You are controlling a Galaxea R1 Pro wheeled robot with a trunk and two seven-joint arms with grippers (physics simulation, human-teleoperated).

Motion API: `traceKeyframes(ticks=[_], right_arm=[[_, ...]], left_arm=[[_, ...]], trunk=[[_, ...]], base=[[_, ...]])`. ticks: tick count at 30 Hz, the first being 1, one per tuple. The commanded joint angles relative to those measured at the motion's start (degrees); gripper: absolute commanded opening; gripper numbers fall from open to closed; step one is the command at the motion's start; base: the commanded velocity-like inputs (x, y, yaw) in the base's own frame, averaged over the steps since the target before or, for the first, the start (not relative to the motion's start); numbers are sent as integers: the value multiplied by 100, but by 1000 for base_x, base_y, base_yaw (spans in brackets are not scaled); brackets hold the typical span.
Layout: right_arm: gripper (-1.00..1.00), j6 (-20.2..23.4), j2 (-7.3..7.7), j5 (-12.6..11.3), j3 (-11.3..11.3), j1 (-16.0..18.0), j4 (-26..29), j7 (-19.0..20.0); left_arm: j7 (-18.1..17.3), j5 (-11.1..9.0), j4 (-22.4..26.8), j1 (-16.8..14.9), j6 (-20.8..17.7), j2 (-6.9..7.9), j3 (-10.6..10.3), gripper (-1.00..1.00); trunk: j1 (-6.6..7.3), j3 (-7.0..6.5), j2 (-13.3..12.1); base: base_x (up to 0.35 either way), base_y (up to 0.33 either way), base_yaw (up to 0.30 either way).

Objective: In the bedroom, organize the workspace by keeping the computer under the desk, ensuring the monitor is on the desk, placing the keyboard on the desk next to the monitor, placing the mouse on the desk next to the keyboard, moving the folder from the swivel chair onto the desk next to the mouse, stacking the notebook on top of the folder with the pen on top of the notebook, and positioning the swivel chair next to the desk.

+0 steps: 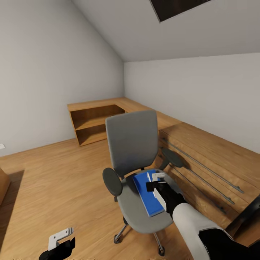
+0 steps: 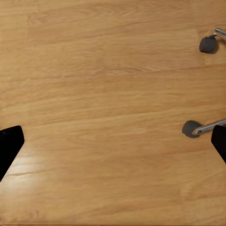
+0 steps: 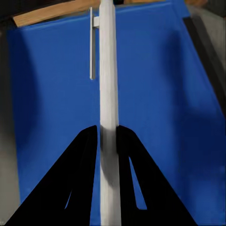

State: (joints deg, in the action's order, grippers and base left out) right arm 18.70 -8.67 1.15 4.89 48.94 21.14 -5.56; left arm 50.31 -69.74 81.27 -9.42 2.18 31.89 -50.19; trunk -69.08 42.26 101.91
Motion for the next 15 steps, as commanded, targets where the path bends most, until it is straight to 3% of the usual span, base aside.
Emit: traceKeyframes(ticks=[1, 7, 9, 11, 15], right_arm=[[-100, 68, 13, 0, 39, 2, 29, -27], [-100, 184, 53, 0, 30, -7, 202, -28], [-100, 238, 57, -8, 23, -34, 278, -31], [-100, 391, 58, -38, -19, -73, 489, -32], [-100, 809, 58, -75, -80, -430, 1325, -40]], left_arm=[[26, -32, 2, -9, 24, 5, -17, 100], [25, -39, -36, -8, 16, -5, -20, 100], [21, -43, -275, -11, -2, -117, -7, 100], [11, -26, -681, -10, -16, -333, 27, 100], [0, -2, -1094, -14, -39, -643, 169, 100]], trunk=[[25, -13, -39], [157, -121, -279], [201, -157, -359], [244, -193, -440], [332, -264, -600]], base=[[-198, 0, 0], [-293, 0, 0], [-178, 0, 0], [-83, 0, 0], [-30, 0, 0]])
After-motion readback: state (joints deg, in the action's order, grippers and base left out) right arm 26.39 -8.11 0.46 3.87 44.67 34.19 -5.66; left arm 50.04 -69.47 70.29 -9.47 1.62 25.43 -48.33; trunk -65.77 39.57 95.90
